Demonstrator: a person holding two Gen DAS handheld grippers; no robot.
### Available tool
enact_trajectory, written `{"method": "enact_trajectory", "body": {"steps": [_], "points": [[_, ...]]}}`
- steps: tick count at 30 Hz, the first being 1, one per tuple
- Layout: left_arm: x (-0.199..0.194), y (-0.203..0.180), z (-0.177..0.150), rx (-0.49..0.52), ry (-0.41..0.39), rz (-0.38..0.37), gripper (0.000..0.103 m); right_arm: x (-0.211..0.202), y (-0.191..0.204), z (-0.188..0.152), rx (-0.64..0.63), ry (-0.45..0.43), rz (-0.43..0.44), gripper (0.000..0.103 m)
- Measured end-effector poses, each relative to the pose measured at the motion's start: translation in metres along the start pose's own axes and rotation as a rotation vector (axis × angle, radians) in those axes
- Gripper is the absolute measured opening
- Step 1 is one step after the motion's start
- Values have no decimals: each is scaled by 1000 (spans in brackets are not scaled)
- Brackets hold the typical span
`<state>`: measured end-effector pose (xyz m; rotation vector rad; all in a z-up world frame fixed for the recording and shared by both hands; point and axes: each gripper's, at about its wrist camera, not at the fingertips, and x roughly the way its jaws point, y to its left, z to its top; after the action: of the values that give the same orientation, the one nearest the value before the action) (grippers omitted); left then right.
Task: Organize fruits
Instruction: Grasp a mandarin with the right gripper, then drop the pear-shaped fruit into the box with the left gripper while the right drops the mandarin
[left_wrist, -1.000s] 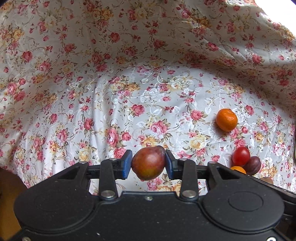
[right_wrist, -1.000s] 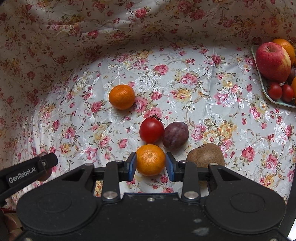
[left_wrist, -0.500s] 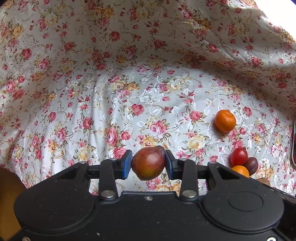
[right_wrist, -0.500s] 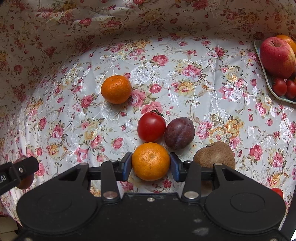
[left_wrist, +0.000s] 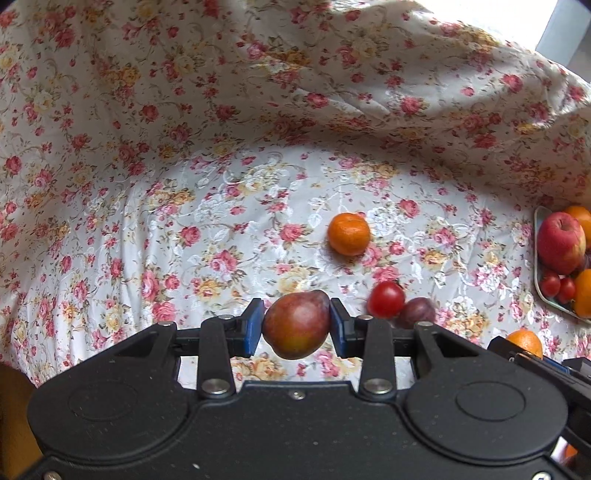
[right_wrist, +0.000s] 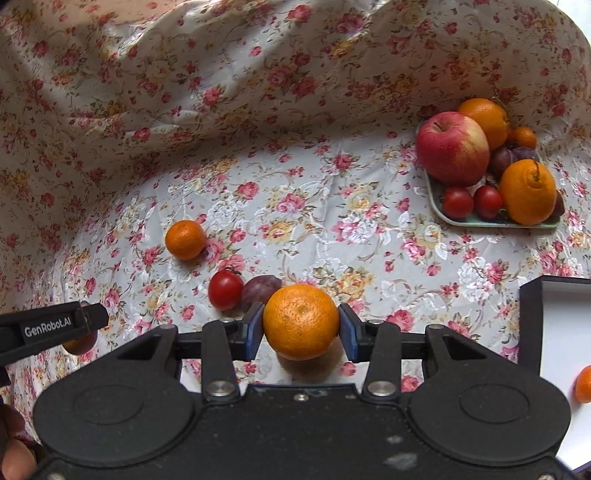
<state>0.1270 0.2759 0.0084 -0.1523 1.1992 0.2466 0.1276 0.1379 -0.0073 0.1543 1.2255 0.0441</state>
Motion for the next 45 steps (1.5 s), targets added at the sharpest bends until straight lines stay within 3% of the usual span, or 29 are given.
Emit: {"method": "enact_trajectory", "body": {"steps": [12, 23, 34, 42, 45], "points": [[-18, -127, -39, 248, 31, -114, 46, -35, -143, 3, 257, 4, -144, 45], [-30, -216, -85, 422, 69, -187, 46, -50, -262, -12, 480, 78, -230, 45], [-36, -278, -114, 498, 104, -238, 46, -63, -332, -40, 535, 126, -300, 45], [-30, -305, -127, 516, 114, -213, 46, -73, -365, -58, 578, 147, -296, 45], [-29, -309, -129, 512, 113, -205, 52, -80, -370, -63, 582, 142, -291, 45]]}}
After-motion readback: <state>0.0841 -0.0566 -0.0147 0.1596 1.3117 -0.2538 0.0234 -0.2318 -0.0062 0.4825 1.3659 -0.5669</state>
